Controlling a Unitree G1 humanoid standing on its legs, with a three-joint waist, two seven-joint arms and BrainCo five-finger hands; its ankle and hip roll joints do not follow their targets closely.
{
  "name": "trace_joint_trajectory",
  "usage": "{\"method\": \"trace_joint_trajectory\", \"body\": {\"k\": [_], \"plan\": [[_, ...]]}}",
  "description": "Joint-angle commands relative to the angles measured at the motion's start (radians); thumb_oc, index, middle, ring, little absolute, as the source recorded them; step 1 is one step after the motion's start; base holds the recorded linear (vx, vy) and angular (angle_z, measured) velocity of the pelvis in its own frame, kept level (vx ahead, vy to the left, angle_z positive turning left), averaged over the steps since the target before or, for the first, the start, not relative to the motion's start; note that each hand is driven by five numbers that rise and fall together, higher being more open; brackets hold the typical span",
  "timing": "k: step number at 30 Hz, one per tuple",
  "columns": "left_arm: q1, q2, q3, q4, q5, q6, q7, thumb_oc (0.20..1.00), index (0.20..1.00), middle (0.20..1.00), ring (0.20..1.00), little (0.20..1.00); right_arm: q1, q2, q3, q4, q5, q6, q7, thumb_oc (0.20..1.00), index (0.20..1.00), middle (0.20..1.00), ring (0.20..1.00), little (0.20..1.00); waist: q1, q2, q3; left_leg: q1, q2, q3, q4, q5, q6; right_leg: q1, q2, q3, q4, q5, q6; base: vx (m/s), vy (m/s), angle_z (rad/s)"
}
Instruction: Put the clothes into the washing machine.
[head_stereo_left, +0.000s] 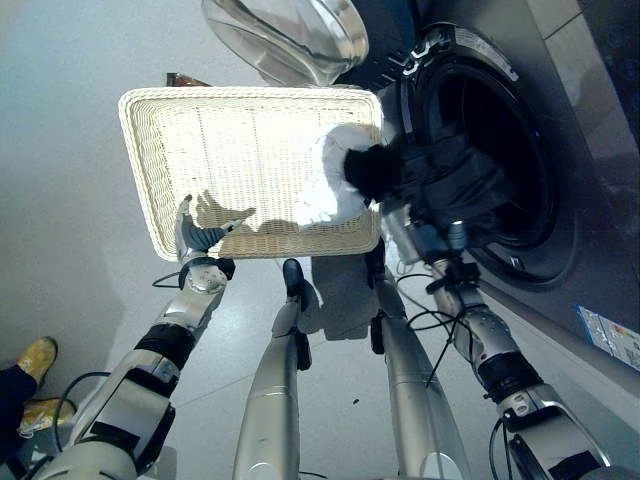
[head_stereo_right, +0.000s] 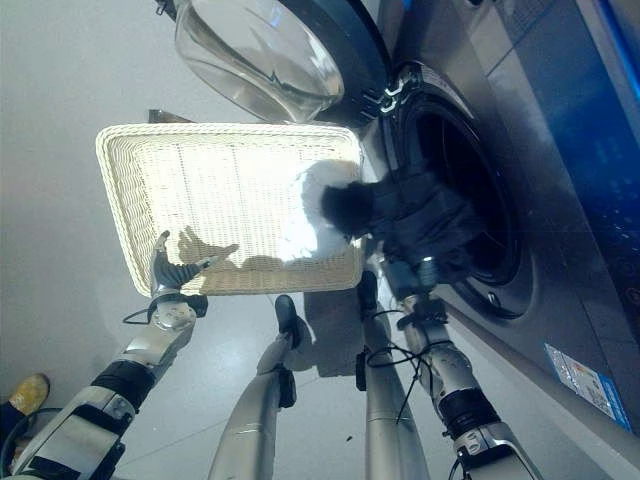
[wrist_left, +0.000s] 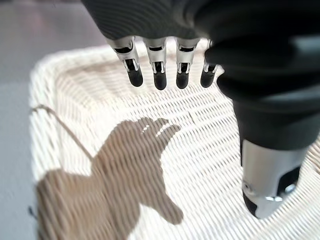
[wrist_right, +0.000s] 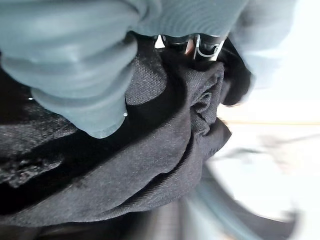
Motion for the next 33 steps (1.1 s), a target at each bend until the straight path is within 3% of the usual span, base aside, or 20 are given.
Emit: {"method": "trace_joint_trajectory", "body": {"k": [1, 2, 4, 5, 8, 9, 11, 12, 13, 14, 15, 16, 18, 19, 20, 23, 25, 27, 33], "plan": [[0.018, 0.03, 0.006, 0.017, 0.021, -0.066, -0.011, 1.0, 1.0, 1.0, 1.0, 1.0, -0.152, -0.089, -0.175, -0.023, 0.015, -0.352, -0.287, 0.2, 0.2, 0.2, 0.2, 0.2, -0.002, 0.026, 0.001, 0.003, -0.062, 0.049, -0.022, -0.003, 0.006, 0.048, 0.025, -0.12, 0.111, -0.154, 0.058, 0.02, -0.071, -0.03], [0.017, 0.029, 0.004, 0.022, 0.03, -0.066, -0.015, 1.0, 1.0, 1.0, 1.0, 1.0, -0.187, -0.11, -0.204, -0.001, 0.015, -0.38, -0.327, 0.2, 0.2, 0.2, 0.2, 0.2, 0.001, 0.028, 0.001, -0.001, -0.061, 0.049, -0.019, -0.004, 0.006, 0.044, 0.025, -0.121, 0.112, -0.151, 0.057, 0.03, -0.085, -0.02], [0.019, 0.032, -0.025, 0.024, 0.047, -0.07, -0.013, 1.0, 1.0, 1.0, 1.0, 1.0, -0.312, -0.223, -0.255, 0.106, 0.015, -0.522, -0.463, 0.2, 0.2, 0.2, 0.2, 0.2, 0.011, 0.039, 0.001, -0.012, -0.061, 0.048, -0.002, -0.014, 0.007, 0.033, 0.025, -0.123, 0.127, -0.153, 0.052, 0.01, -0.053, -0.06], [0.019, 0.032, -0.025, 0.024, 0.047, -0.07, -0.013, 1.0, 1.0, 1.0, 1.0, 1.0, -0.312, -0.223, -0.255, 0.106, 0.015, -0.522, -0.463, 0.2, 0.2, 0.2, 0.2, 0.2, 0.011, 0.039, 0.001, -0.012, -0.061, 0.048, -0.002, -0.014, 0.007, 0.033, 0.025, -0.123, 0.127, -0.153, 0.052, 0.03, -0.044, -0.03], [0.014, 0.066, -0.102, -0.036, 0.019, -0.033, 0.009, 1.0, 1.0, 1.0, 1.0, 1.0, -0.529, -0.416, -0.219, 0.263, -0.027, -0.859, -0.533, 0.2, 0.2, 0.2, 0.2, 0.2, 0.03, 0.071, 0.001, -0.042, -0.069, 0.031, 0.025, -0.02, 0.014, -0.002, 0.031, -0.119, 0.177, -0.169, 0.041, 0.04, -0.053, 0.01], [0.008, 0.086, -0.115, -0.063, 0.002, -0.014, 0.007, 1.0, 1.0, 1.0, 1.0, 1.0, -0.586, -0.477, -0.178, 0.283, -0.153, -0.947, -0.636, 0.2, 0.2, 0.2, 0.2, 0.2, 0.033, 0.081, 0.001, -0.055, -0.073, 0.023, 0.034, -0.017, 0.019, -0.021, 0.033, -0.116, 0.199, -0.176, 0.037, 0.02, -0.039, -0.09], [0.001, 0.099, -0.123, -0.073, -0.011, -0.005, 0.001, 1.0, 1.0, 1.0, 1.0, 1.0, -0.62, -0.509, -0.148, 0.281, -0.217, -0.958, -0.693, 0.2, 0.2, 0.2, 0.2, 0.2, 0.035, 0.087, 0.001, -0.066, -0.074, 0.021, 0.043, -0.015, 0.02, -0.036, 0.033, -0.115, 0.217, -0.182, 0.033, 0.01, -0.044, -0.1], [-0.004, 0.12, -0.137, -0.083, -0.027, -0.008, -0.013, 1.0, 1.0, 1.0, 1.0, 1.0, -0.674, -0.553, -0.089, 0.283, -0.26, -0.954, -0.742, 0.448, 0.448, 0.448, 0.448, 0.448, 0.04, 0.101, 0.001, -0.081, -0.076, 0.012, 0.06, -0.01, 0.021, -0.059, 0.037, -0.112, 0.254, -0.199, 0.026, 0.03, -0.065, 0.04], [-0.005, 0.123, -0.139, -0.083, -0.029, -0.013, -0.018, 1.0, 1.0, 1.0, 1.0, 1.0, -0.689, -0.562, -0.073, 0.289, -0.217, -0.922, -0.71, 1.0, 1.0, 1.0, 1.0, 1.0, 0.04, 0.107, 0.001, -0.087, -0.077, 0.009, 0.067, -0.01, 0.02, -0.068, 0.037, -0.11, 0.269, -0.207, 0.024, 0.02, -0.055, 0.11], [-0.005, 0.123, -0.141, -0.082, -0.029, -0.015, -0.02, 1.0, 1.0, 1.0, 1.0, 1.0, -0.692, -0.565, -0.069, 0.296, -0.184, -0.906, -0.682, 1.0, 1.0, 1.0, 1.0, 1.0, 0.04, 0.108, 0.001, -0.089, -0.078, 0.007, 0.069, -0.011, 0.02, -0.07, 0.036, -0.11, 0.274, -0.21, 0.023, 0.03, -0.044, -0.01], [-0.007, 0.128, -0.149, -0.089, -0.046, -0.024, -0.031, 1.0, 1.0, 1.0, 1.0, 1.0, -0.69, -0.569, -0.062, 0.339, -0.021, -0.765, -0.528, 1.0, 1.0, 1.0, 1.0, 1.0, 0.041, 0.117, 0.001, -0.093, -0.081, 0.0, 0.077, -0.01, 0.018, -0.078, 0.036, -0.108, 0.295, -0.221, 0.019, 0.03, -0.039, -0.06], [-0.007, 0.128, -0.152, -0.091, -0.048, -0.025, -0.032, 1.0, 1.0, 1.0, 1.0, 1.0, -0.689, -0.568, -0.066, 0.354, 0.015, -0.701, -0.478, 1.0, 1.0, 1.0, 1.0, 1.0, 0.041, 0.12, 0.001, -0.095, -0.083, -0.002, 0.08, -0.01, 0.018, -0.081, 0.035, -0.108, 0.301, -0.225, 0.018, 0.04, -0.058, -0.03], [-0.007, 0.123, -0.154, -0.095, -0.051, -0.037, -0.042, 1.0, 1.0, 1.0, 1.0, 1.0, -0.643, -0.519, -0.077, 0.336, 0.015, -0.4, -0.478, 1.0, 1.0, 1.0, 1.0, 1.0, 0.04, 0.126, 0.001, -0.101, -0.085, -0.006, 0.087, -0.01, 0.017, -0.088, 0.034, -0.107, 0.311, -0.233, 0.016, 0.03, -0.039, 0.02], [-0.01, 0.12, -0.156, -0.099, -0.051, -0.036, -0.041, 1.0, 1.0, 1.0, 1.0, 1.0, -0.628, -0.502, -0.073, 0.342, 0.015, -0.31, -0.471, 1.0, 1.0, 1.0, 1.0, 1.0, 0.041, 0.128, 0.001, -0.103, -0.087, -0.007, 0.086, -0.008, 0.018, -0.09, 0.035, -0.107, 0.312, -0.235, 0.015, 0.02, -0.056, 0.03], [-0.019, 0.121, -0.16, -0.105, -0.065, -0.044, -0.052, 1.0, 1.0, 1.0, 1.0, 1.0, -0.596, -0.455, -0.042, 0.344, 0.015, -0.123, -0.473, 1.0, 1.0, 1.0, 1.0, 1.0, 0.045, 0.129, 0.001, -0.108, -0.086, -0.007, 0.085, -0.007, 0.019, -0.097, 0.04, -0.104, 0.314, -0.241, 0.008, 0.0, -0.069, 0.01], [0.005, 0.103, -0.162, -0.107, -0.065, -0.08, -0.055, 1.0, 1.0, 1.0, 1.0, 1.0, -0.532, -0.406, -0.051, 0.348, 0.015, -0.077, -0.408, 1.0, 1.0, 1.0, 1.0, 1.0, 0.048, 0.127, 0.001, -0.11, -0.082, -0.009, 0.076, -0.006, 0.019, -0.095, 0.044, -0.109, 0.313, -0.245, 0.007, 0.01, -0.087, -0.07], [0.027, 0.076, -0.166, -0.116, -0.063, -0.096, -0.046, 1.0, 1.0, 1.0, 1.0, 1.0, -0.491, -0.366, -0.071, 0.349, -0.09, -0.138, -0.386, 1.0, 1.0, 1.0, 1.0, 1.0, 0.05, 0.131, 0.001, -0.11, -0.083, -0.012, 0.073, -0.005, 0.018, -0.092, 0.047, -0.109, 0.311, -0.248, 0.007, 0.01, -0.018, -0.03], [0.038, 0.044, -0.161, -0.114, -0.081, -0.11, -0.048, 1.0, 1.0, 1.0, 1.0, 1.0, -0.491, -0.337, -0.068, 0.377, -0.312, -0.216, -0.424, 1.0, 1.0, 1.0, 1.0, 1.0, 0.055, 0.139, 0.001, -0.105, -0.085, -0.011, 0.061, -0.001, 0.017, -0.088, 0.05, -0.109, 0.308, -0.251, 0.005, 0.0, 0.009, 0.02], [0.089, 0.013, -0.097, -0.128, -0.229, -0.191, -0.099, 1.0, 1.0, 1.0, 1.0, 1.0, -0.461, -0.316, -0.003, 0.392, -0.478, -0.092, -0.252, 1.0, 1.0, 1.0, 1.0, 1.0, 0.069, 0.148, 0.001, -0.097, -0.085, -0.009, 0.024, 0.018, 0.012, -0.079, 0.053, -0.12, 0.284, -0.252, -0.002, -0.02, -0.007, 0.06]]}}
